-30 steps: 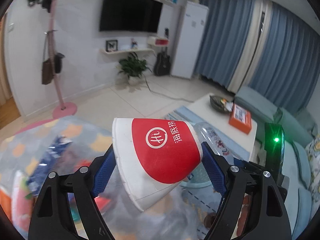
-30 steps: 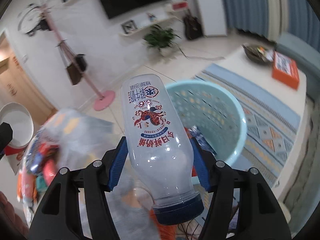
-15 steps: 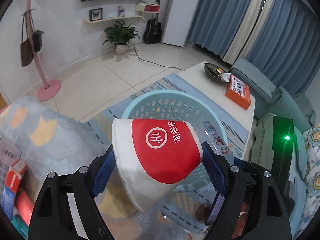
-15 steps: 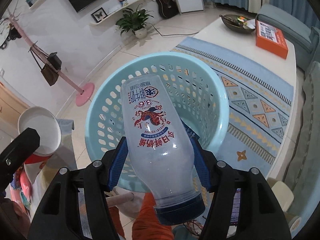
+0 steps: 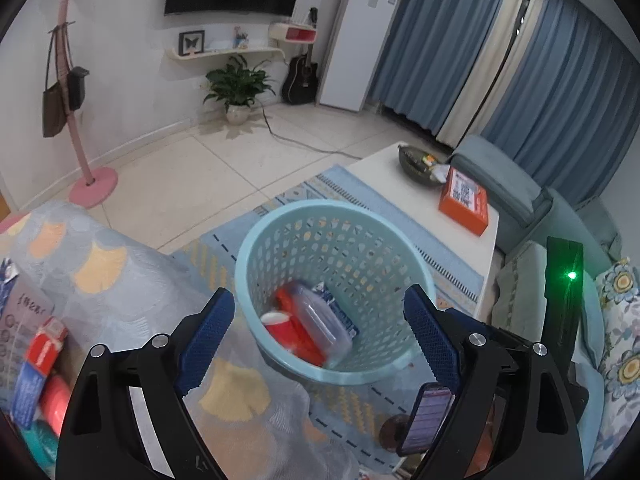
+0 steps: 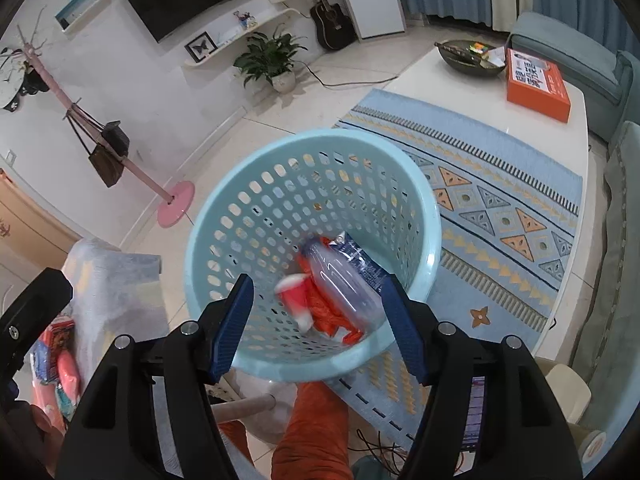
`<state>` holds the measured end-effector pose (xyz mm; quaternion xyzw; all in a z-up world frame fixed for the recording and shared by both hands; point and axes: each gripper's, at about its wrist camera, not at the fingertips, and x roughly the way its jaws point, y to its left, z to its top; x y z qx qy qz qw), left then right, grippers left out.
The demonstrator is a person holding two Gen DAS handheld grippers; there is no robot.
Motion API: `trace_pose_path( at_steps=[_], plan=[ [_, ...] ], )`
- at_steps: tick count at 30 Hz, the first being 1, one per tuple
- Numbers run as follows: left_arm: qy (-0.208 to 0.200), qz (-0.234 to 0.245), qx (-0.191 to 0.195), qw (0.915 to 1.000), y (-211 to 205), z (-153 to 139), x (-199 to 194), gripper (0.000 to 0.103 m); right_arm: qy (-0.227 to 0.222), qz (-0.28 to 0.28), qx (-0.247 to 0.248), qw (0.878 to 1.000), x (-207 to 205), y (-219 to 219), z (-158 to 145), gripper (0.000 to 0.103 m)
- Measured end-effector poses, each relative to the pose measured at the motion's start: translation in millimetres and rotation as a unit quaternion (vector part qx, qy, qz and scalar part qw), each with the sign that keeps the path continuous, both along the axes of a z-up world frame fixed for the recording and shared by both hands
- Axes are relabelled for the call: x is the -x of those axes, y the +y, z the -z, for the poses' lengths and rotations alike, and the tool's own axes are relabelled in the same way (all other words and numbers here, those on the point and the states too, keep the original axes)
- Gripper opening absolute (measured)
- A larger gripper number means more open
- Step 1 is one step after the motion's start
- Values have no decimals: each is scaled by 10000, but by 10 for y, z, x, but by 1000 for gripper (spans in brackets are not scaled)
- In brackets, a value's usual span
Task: Collect trash
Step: 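Carry cup and bottle over the blue basket and open both tools, then grasp the orange paper cup with the left tool while the right tool grasps the pink tube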
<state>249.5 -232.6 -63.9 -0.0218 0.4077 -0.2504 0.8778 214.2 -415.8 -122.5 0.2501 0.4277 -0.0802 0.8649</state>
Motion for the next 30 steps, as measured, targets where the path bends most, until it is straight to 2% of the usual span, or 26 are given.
trace_pose_path(
  at_steps=[5,12,16,18,23,25,30],
  plan=[
    [-256,-118,313,9991,268,-235,250,85,-292,-194,133,9993,133,197,-271,63],
    [-701,-548,603,9942,938,-568,742,85,-981,-830,426,9908,367,795,-840,63],
    [-916,-975,485,9898,1404,-707,1029,85,-1303,-1328,558,9809,486,1251,-1088,63],
    [-1002,-1237,306,9868,1681,-758,1166,85,-1428,-1600,618,9748,544,1489,-1176,63],
    [-1041,-1933,-24,9756,2467,-768,1418,88,-1581,-2166,740,9605,609,2040,-1280,63],
    [-968,-2222,-164,9700,2808,-708,1490,90,-1568,-2383,731,9556,612,2264,-1289,63],
    [-494,-2525,-276,9659,3478,-458,1513,92,-1494,-2825,661,9452,623,2772,-1259,63]
  ],
)
